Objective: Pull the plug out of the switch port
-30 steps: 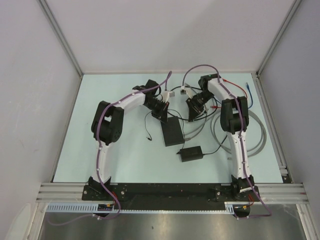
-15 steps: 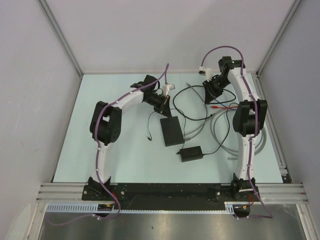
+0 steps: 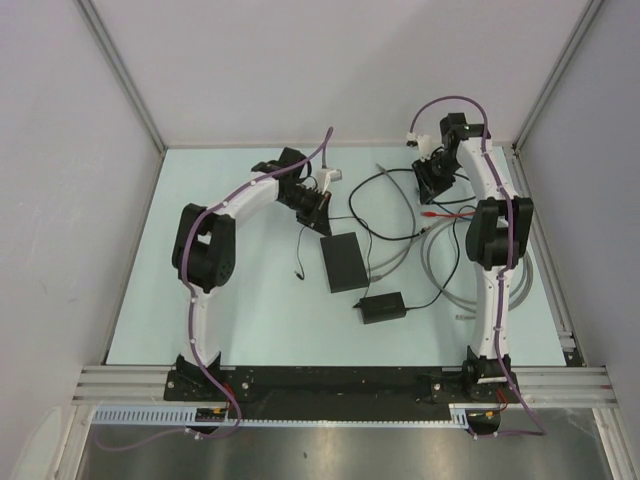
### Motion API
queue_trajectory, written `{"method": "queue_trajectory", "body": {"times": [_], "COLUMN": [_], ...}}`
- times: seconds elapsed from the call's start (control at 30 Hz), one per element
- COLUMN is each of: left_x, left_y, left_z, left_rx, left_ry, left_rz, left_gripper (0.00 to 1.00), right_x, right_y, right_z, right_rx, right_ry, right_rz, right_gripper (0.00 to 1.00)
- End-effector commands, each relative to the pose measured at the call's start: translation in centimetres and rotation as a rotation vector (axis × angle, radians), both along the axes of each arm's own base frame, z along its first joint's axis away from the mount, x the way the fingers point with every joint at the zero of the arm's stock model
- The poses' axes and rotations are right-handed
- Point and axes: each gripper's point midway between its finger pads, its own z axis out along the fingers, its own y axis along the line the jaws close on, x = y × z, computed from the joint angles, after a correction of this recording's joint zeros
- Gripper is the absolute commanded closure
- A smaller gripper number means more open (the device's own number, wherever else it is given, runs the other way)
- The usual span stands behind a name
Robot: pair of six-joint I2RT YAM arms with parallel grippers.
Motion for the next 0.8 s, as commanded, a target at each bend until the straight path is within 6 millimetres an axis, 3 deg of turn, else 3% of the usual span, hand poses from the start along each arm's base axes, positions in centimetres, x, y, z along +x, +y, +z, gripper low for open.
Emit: {"method": "queue_trajectory", "body": {"times": [0.0, 0.17, 0.23, 0.27, 0.43, 0.53, 0.67, 0.77], "left_x": [-0.3, 0.6, 0.6, 0.5, 0.0, -1.0, -1.3, -0.9], "left_y": [0.3, -0.1, 0.1, 0.2, 1.9, 3.0, 4.1, 4.0], "left_z": [2.9, 3.5, 3.5, 3.5, 1.0, -0.9, -3.2, -4.5], "left_rx": [-0.007, -0.009, 0.003, 0.005, 0.105, 0.157, 0.232, 0.245], "left_ry": [-0.077, -0.085, -0.085, -0.088, -0.057, -0.013, 0.01, 0.035], "left_rz": [-0.039, -0.025, -0.025, -0.029, 0.008, 0.036, 0.036, 0.033], "left_gripper": [0.98, 0.97, 0.95, 0.92, 0.91, 0.96, 0.99, 0.99], "right_x": [1.8, 1.4, -0.7, -1.8, -9.7, -12.1, -14.6, -14.9], "right_y": [-1.5, 2.4, 5.0, 5.8, 9.4, 10.8, 12.6, 12.9], "right_z": [0.8, 5.3, 5.8, 5.4, -1.2, -2.8, -3.5, -4.8], "right_rx": [-0.1, 0.086, 0.207, 0.232, 0.289, 0.338, 0.382, 0.372], "right_ry": [-0.079, -0.142, -0.115, -0.108, 0.171, 0.264, 0.324, 0.35], "right_rz": [-0.083, -0.018, 0.071, 0.144, 0.277, 0.271, 0.342, 0.332], "right_gripper": [0.61, 0.48, 0.47, 0.47, 0.49, 0.51, 0.5, 0.51]}}
